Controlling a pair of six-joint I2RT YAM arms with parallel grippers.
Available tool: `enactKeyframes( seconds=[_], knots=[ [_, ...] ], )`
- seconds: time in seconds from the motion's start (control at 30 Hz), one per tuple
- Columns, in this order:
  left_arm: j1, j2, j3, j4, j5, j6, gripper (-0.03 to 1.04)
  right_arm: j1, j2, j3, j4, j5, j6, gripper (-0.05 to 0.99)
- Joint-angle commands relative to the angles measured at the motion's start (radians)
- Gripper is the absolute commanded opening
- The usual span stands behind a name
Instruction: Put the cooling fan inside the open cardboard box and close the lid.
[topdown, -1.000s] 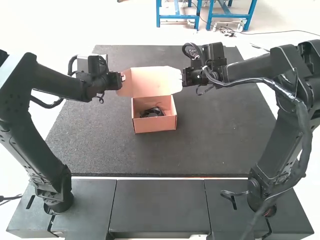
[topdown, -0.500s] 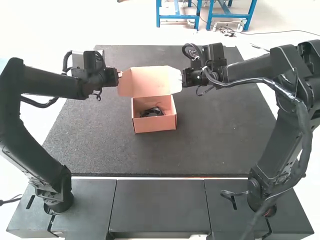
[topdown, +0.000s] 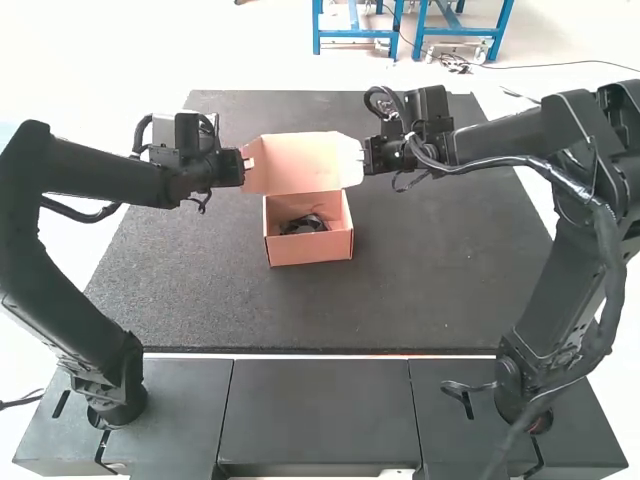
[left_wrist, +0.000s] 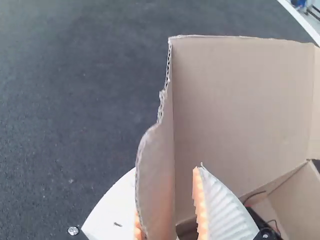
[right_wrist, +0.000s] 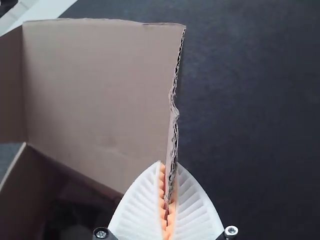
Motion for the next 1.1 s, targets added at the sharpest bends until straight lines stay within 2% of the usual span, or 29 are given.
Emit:
enactKeyframes(
  seconds=[0.0,0.07,0.17,0.2,0.27,0.3,0.47,0.6,1.07],
  knots=[
    [-0.005,-0.034,-0.016,0.018,0.038,-0.007,0.22,-0.004,-0.015,-0.037,-0.017,-0.028,-0.006,-0.02],
    [-0.006,-0.034,-0.024,0.028,0.041,-0.007,0.17,-0.004,-0.013,-0.037,-0.015,-0.030,-0.006,-0.02],
    [-0.012,-0.034,-0.030,0.053,0.042,-0.004,0.15,-0.004,-0.015,-0.036,-0.017,-0.030,-0.006,-0.02],
    [-0.016,-0.034,-0.030,0.062,0.041,-0.007,0.09,-0.003,-0.015,-0.036,-0.017,-0.031,-0.006,-0.02],
    [-0.020,-0.040,-0.025,0.065,0.041,-0.006,0.09,-0.004,-0.015,-0.033,-0.017,-0.033,-0.006,-0.02],
    [-0.019,-0.043,-0.028,0.076,0.041,-0.004,0.02,-0.003,-0.015,-0.033,-0.017,-0.033,-0.005,-0.02],
    [-0.022,-0.055,-0.016,0.079,0.036,-0.001,0.02,-0.004,-0.019,-0.034,-0.017,-0.034,-0.005,-0.02],
    [-0.037,-0.063,-0.001,0.050,0.035,0.001,0.02,-0.004,-0.021,-0.036,-0.017,-0.036,-0.002,-0.02],
    [-0.146,-0.106,-0.001,-0.005,0.027,0.002,0.02,0.032,-0.085,-0.033,-0.031,-0.042,0.033,-0.02]
  ],
)
